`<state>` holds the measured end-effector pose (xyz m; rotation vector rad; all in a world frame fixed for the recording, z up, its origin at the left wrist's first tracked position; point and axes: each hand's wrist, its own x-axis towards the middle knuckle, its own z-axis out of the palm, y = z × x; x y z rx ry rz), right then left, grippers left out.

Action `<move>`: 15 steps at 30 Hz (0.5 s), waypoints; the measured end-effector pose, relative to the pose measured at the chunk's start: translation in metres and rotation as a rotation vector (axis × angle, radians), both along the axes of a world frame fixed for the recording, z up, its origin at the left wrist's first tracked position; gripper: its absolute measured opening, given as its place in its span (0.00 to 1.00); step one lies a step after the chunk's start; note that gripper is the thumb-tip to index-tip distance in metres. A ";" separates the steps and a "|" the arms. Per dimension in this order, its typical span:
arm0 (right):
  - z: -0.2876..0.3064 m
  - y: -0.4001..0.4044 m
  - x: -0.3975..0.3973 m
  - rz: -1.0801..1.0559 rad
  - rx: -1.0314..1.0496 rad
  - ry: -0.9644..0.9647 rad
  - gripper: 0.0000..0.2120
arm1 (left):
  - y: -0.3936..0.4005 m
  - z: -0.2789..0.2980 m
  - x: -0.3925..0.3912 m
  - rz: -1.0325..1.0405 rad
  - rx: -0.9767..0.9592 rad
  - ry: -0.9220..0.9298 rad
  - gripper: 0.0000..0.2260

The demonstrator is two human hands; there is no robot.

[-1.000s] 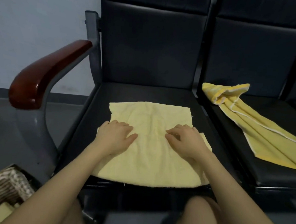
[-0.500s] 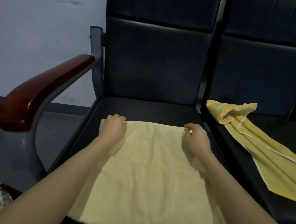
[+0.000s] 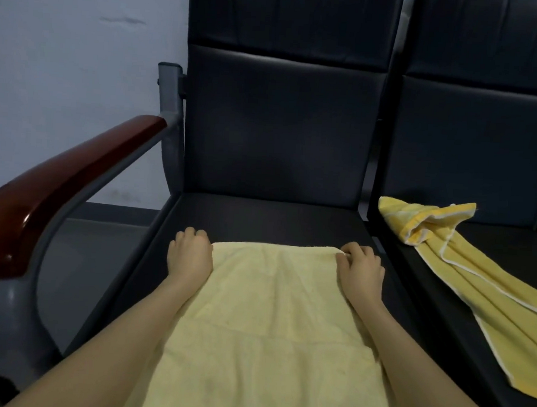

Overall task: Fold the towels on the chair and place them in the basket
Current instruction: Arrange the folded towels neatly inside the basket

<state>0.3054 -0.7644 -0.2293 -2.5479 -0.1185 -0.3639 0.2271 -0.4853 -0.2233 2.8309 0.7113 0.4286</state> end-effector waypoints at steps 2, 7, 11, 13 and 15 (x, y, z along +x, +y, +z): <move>0.005 0.002 -0.009 0.020 0.065 -0.075 0.08 | -0.002 0.004 -0.005 0.016 0.003 -0.049 0.08; 0.019 0.005 -0.036 0.072 0.217 -0.114 0.09 | -0.006 0.028 -0.033 -0.075 -0.115 -0.282 0.08; 0.035 0.004 -0.063 0.085 0.433 -0.078 0.11 | -0.010 0.049 -0.051 -0.093 -0.371 -0.448 0.11; 0.041 0.003 -0.074 0.114 0.477 -0.118 0.11 | -0.012 0.057 -0.062 -0.134 -0.414 -0.484 0.13; 0.047 0.000 -0.083 0.123 0.528 -0.159 0.10 | -0.016 0.065 -0.074 -0.182 -0.444 -0.514 0.13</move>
